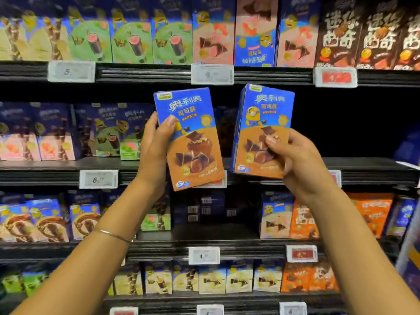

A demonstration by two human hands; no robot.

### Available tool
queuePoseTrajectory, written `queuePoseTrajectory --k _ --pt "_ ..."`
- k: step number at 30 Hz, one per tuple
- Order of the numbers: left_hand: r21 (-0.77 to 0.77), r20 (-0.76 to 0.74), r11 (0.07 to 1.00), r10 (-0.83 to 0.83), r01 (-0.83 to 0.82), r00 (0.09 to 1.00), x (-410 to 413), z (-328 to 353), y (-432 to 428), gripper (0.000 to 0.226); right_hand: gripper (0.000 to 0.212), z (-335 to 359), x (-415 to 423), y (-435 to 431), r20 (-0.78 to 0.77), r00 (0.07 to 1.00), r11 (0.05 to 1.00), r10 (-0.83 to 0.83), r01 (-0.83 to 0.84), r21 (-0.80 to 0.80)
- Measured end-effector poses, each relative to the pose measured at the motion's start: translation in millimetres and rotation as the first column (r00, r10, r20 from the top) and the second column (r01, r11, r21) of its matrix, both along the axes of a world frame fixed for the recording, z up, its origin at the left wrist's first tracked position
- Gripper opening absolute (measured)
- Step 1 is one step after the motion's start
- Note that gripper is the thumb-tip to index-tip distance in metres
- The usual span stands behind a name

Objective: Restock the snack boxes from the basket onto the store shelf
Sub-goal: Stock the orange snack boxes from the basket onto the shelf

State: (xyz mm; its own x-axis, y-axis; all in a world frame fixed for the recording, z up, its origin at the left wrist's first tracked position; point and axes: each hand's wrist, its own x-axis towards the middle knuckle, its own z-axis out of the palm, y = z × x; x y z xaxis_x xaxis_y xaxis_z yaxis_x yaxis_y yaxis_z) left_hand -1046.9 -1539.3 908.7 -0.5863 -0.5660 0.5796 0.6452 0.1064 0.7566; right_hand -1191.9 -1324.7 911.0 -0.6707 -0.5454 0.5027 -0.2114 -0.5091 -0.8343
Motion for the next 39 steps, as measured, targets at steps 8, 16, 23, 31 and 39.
queuePoseTrajectory --k 8,16,23,31,39 --pt "0.002 0.035 1.000 0.019 -0.019 0.999 -28.7 17.9 4.0 0.094 0.025 11.6 -102.2 -60.4 -0.128 0.962 0.914 -0.243 0.271 0.302" --pt "0.028 0.037 0.995 0.091 -0.092 0.995 -56.8 18.3 5.2 0.101 0.025 26.2 -166.3 -105.7 -0.573 0.772 0.525 -0.275 0.620 0.583" --pt "0.046 0.056 0.993 0.106 -0.109 0.993 -68.5 23.2 8.8 0.103 0.046 30.8 -202.2 -147.3 -0.655 0.693 0.466 -0.300 0.706 0.533" --pt "0.037 0.097 0.993 0.111 -0.115 0.989 -68.8 22.2 3.5 0.106 0.041 22.0 -216.7 -167.5 -0.667 0.648 0.513 -0.368 0.740 0.435" --pt "0.060 0.118 0.993 0.096 -0.103 0.988 -62.3 18.7 -0.4 0.107 0.054 22.3 -207.2 -170.4 -0.661 0.687 0.489 -0.302 0.707 0.512"
